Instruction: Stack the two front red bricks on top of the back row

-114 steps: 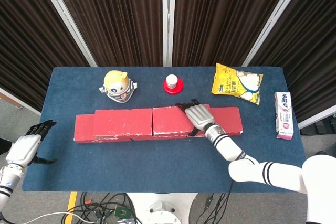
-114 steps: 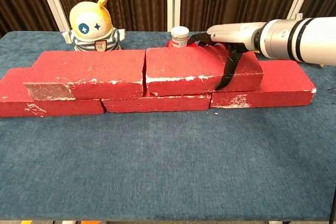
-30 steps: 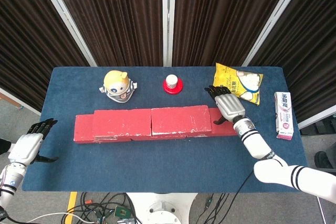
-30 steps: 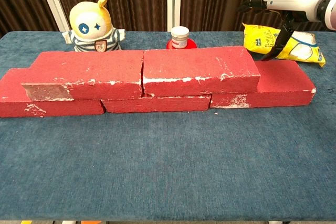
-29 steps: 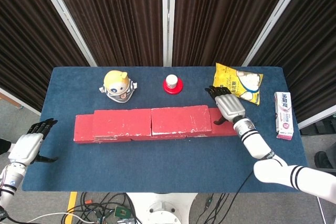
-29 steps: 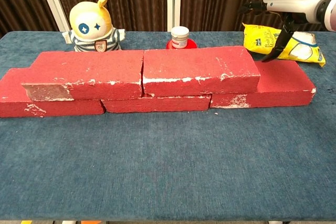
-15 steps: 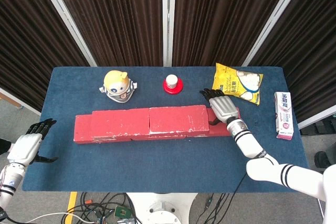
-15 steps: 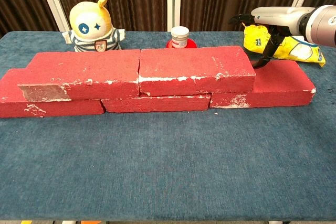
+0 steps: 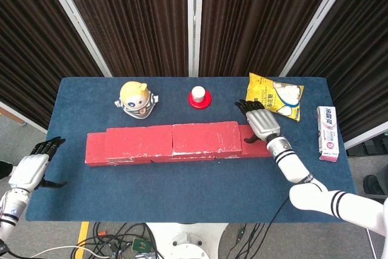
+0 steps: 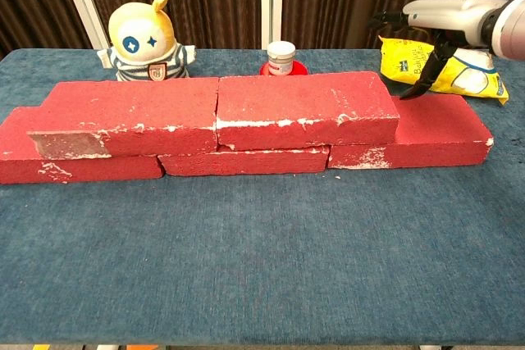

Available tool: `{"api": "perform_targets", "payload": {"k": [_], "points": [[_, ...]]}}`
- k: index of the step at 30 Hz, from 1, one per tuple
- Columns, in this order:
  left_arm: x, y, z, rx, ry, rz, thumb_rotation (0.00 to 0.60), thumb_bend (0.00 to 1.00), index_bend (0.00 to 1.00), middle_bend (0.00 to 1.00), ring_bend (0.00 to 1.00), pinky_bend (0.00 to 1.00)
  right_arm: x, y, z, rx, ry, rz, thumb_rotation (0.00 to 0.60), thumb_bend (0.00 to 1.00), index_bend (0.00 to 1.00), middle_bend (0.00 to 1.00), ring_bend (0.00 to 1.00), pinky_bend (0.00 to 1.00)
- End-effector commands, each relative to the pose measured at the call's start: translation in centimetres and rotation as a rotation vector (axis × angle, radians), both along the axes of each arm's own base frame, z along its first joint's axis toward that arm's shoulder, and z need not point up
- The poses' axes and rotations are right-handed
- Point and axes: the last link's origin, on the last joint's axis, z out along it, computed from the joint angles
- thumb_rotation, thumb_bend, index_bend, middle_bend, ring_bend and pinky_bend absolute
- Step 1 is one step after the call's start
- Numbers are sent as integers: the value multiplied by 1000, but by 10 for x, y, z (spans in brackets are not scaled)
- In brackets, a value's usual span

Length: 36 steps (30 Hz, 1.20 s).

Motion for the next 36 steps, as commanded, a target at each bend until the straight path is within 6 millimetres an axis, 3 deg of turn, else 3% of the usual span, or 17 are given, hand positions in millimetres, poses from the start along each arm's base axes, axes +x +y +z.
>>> {"api": "perform_targets", "payload": {"k": [1,6,11,20,28,36], "points": [[1,0,1,12,1,-4,600,0,0,0,0,0,-1,9,20,-28,0,21,600,74,0,0,0,0],[2,-2,5,64,4,-22,600,0,0,0,0,0,-16,43,52,-84,65,86,600,70,0,0,0,0],[2,-13,9,149,60,-73,600,0,0,0,0,0,-51,101,74,-145,141,93,600,47,0,0,0,0],[-6,-45,7,281,130,-127,600,0,0,0,0,0,-122,180,85,-316,125,9,600,1,0,0,0,0],[-8,-68,-2,295,153,-129,600,0,0,0,0,0,-154,220,97,-399,106,-27,600,2,0,0,0,0],[-10,-73,-9,272,155,-125,600,0,0,0,0,0,-169,234,96,-419,88,-66,600,2,0,0,0,0]]}}
